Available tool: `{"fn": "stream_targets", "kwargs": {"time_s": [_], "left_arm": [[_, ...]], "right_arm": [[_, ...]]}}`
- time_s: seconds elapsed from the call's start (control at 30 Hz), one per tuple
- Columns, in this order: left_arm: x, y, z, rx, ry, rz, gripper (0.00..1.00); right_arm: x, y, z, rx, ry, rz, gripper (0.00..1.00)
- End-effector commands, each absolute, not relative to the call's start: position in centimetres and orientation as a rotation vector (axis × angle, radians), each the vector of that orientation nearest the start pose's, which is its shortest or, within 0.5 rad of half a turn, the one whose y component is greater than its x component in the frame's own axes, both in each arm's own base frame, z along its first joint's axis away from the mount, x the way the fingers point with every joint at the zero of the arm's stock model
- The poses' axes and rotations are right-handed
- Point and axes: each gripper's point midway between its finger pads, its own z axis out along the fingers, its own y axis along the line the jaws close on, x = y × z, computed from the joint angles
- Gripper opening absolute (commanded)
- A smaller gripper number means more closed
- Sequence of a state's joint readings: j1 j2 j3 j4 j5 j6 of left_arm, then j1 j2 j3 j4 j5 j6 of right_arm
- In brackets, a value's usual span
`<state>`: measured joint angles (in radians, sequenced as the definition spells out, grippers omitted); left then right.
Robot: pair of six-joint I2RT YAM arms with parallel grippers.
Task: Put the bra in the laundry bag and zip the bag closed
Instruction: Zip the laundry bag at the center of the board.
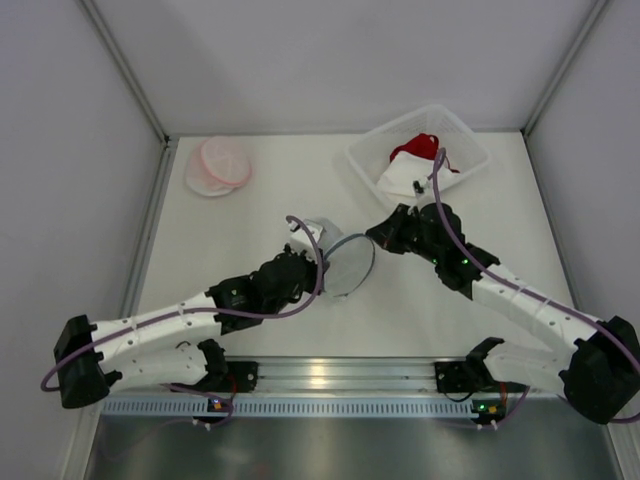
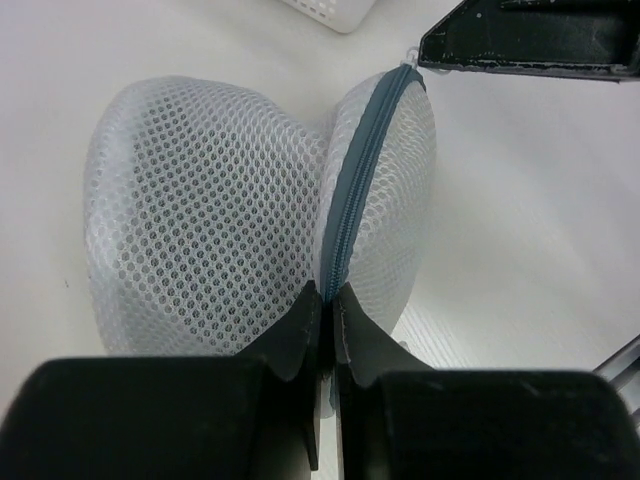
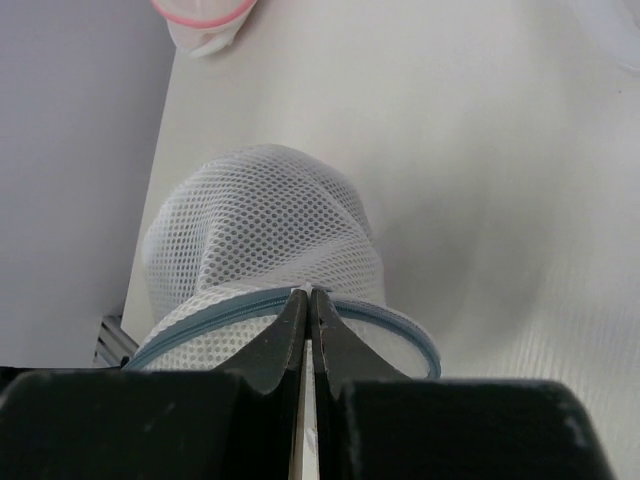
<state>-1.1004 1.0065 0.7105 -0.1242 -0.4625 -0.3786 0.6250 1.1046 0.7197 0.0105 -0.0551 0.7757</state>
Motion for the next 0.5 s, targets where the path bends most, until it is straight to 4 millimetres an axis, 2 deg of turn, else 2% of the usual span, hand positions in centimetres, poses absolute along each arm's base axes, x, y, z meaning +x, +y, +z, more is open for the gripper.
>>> {"fn": "stream_targets", "kwargs": {"time_s": [0.0,0.03,0.07,0.1,0.13,0.17,0.23,0.27,0.3,0.4,0.47], "left_arm": [[20.8,-28.2,20.8,0.444,1.878,-0.591,0.15],[20.7,-28.5,20.6,0.474,1.890,-0.582,0.38],[20.8,-29.0,21.8,0.496,1.882,-0.588,0.45],[20.7,-29.2,20.9,0.568,1.908,-0.540,0.49],[20.6,-29.5,21.0,0.608,1.908,-0.537,0.55],[20.8,-29.9,22.4,0.624,1.882,-0.539,0.64],[21.5,-29.6,23.2,0.665,1.859,-0.474,0.83],[21.9,-29.6,23.7,0.663,1.845,-0.448,0.88],[22.4,-29.5,25.2,0.659,1.813,-0.424,0.90],[23.3,-30.1,27.3,0.674,1.764,-0.395,0.94],[23.6,-31.5,27.2,0.697,1.763,-0.406,0.95]], "right_arm": [[28.6,23.6,20.8,0.109,2.002,0.920,0.00],[28.5,23.7,21.5,0.089,1.981,0.926,0.00],[28.5,23.7,21.9,0.078,1.969,0.926,0.00],[28.4,23.7,22.3,0.063,1.957,0.926,0.00],[28.4,23.8,22.6,0.027,1.949,0.917,0.00],[28.4,23.8,23.0,0.019,1.943,0.914,0.00],[28.3,23.9,23.4,-0.013,1.932,0.918,0.00],[28.2,24.0,23.4,-0.020,1.930,0.918,0.00],[28.1,24.0,23.6,-0.028,1.920,0.920,0.00],[27.9,24.0,23.4,-0.028,1.922,0.924,0.00],[27.8,23.7,23.2,-0.002,1.923,0.920,0.00]]}}
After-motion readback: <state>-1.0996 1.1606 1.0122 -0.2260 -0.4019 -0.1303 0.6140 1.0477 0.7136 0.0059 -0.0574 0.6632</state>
